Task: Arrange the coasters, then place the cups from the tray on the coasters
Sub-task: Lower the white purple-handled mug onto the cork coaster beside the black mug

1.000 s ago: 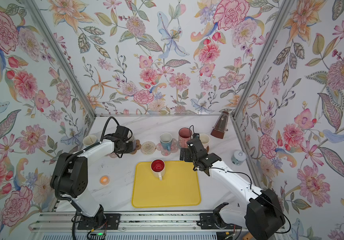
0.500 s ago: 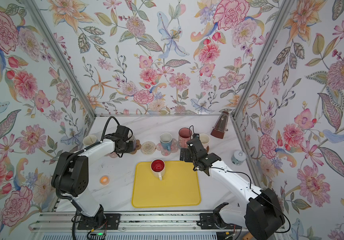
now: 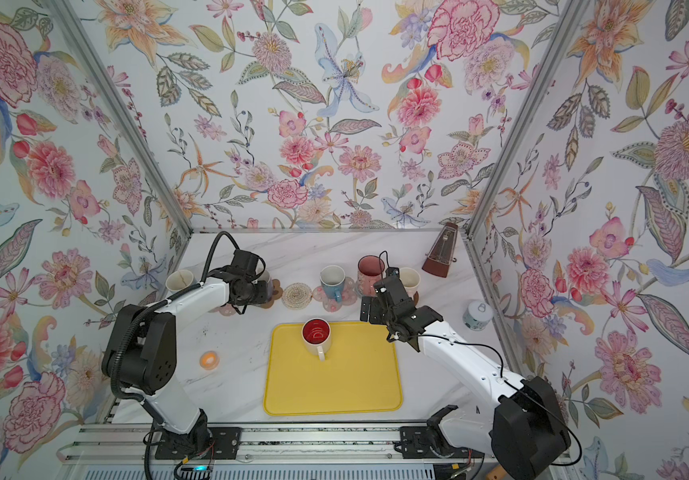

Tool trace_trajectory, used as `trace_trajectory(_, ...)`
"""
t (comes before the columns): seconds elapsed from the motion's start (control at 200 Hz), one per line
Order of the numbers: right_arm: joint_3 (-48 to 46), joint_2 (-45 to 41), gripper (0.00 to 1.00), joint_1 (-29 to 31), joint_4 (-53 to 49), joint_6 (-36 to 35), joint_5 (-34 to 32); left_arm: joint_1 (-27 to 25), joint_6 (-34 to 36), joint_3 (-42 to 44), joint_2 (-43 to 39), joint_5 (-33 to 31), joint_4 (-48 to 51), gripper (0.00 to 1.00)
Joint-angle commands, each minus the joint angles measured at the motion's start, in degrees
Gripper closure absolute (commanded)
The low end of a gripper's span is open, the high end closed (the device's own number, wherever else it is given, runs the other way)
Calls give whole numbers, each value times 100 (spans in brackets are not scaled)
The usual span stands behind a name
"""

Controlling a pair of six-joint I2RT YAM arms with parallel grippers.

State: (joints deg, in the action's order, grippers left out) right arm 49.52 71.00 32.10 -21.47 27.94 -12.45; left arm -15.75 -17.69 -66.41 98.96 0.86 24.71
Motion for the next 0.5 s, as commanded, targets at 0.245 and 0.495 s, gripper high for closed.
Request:
trace_trajectory(0.245,332,54,1,-28,-228,135,-14,62,291,312,-1997,-192,-834,1)
trace_trajectory(0.495,498,19,1,-26,-306,149,164,71,210,923,-3196,7,-1366,1)
